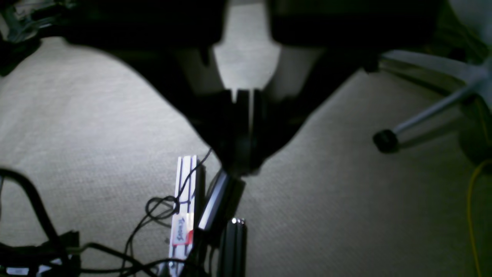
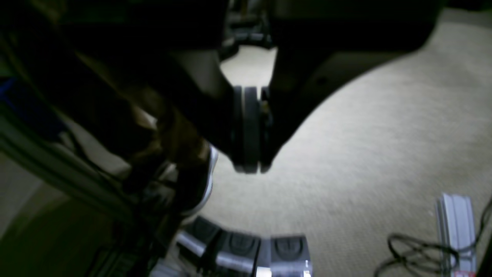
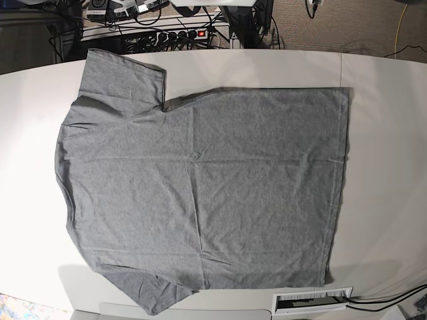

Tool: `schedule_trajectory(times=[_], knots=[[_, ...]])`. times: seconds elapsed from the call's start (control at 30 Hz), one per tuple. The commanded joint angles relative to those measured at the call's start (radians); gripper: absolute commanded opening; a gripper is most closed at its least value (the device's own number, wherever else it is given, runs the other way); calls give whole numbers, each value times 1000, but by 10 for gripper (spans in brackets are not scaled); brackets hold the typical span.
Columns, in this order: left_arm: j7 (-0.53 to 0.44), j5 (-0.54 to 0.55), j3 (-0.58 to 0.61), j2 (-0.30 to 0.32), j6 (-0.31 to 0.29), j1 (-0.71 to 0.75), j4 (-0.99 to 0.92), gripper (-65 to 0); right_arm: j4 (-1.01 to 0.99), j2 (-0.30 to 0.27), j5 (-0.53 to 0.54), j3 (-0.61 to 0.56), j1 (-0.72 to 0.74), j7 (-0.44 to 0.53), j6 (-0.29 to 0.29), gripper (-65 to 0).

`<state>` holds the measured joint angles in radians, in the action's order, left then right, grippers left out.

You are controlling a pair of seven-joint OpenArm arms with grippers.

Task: Fold the T-shirt properly

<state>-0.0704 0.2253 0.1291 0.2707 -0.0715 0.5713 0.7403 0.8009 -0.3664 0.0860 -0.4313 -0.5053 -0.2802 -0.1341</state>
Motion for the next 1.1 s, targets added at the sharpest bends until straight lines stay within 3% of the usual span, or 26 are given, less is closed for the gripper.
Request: schedule_trajectory(times=[0.0,0.2,0.27,0.37,0.5,0.6,0.87,1.0,1.07], knots=[[-6,3,-1,26,-5,45,39,-650,41,-35,2,1,-37,-9,-5,-650],[-25,0,-2,134,-4,237,334,-650,285,-164,-113,1,-190,-18,-8,-650],[-75,-56,-2,172,-3,309,436,-650,369,-200,-166,1,-242,-22,-28,-650],[-133,-206,-2,225,22,410,587,-650,499,-241,-261,1,-315,-52,-105,-650],[-131,-338,-2,271,121,526,764,-650,661,-283,-404,1,-405,-108,-247,-650],[-125,-422,-3,281,200,600,872,-650,765,-314,-497,1,-468,-134,-320,-650],[-21,-641,-5,285,312,738,1095,-650,946,-386,-757,1,-621,-236,-469,-650],[4,-723,-5,337,320,738,1174,-650,985,-411,-896,1,-675,-284,-546,-650],[12,-768,-5,365,358,738,1202,-650,994,-415,-961,1,-684,-312,-564,-650]])
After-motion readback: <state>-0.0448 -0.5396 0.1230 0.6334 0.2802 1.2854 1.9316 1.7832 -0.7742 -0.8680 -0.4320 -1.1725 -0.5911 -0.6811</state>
